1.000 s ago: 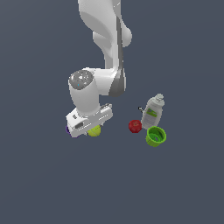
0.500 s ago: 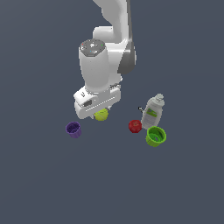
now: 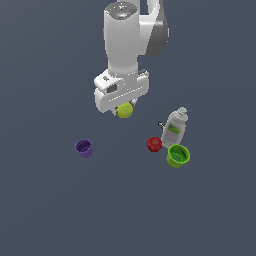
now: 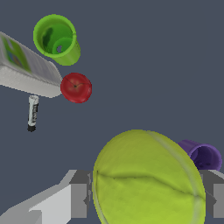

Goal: Pick up a designated object from a clutter of objects.

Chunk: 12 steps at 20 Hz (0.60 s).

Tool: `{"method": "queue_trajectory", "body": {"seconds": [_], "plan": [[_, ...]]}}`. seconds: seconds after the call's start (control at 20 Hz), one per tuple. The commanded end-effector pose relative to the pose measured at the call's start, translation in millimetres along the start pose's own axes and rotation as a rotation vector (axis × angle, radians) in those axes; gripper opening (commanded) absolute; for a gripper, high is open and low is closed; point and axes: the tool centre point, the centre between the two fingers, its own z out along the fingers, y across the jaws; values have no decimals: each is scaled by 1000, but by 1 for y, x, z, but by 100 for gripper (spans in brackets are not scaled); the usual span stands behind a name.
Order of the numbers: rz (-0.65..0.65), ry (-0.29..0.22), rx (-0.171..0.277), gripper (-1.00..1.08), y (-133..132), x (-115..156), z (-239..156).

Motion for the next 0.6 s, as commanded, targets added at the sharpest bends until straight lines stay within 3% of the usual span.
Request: {"method": "queue_trajectory", "body": {"seconds": [0.0, 0.55], "plan": [[0, 1, -1, -100, -15, -5, -19], [0, 1, 0, -100, -74, -22, -93]]}}
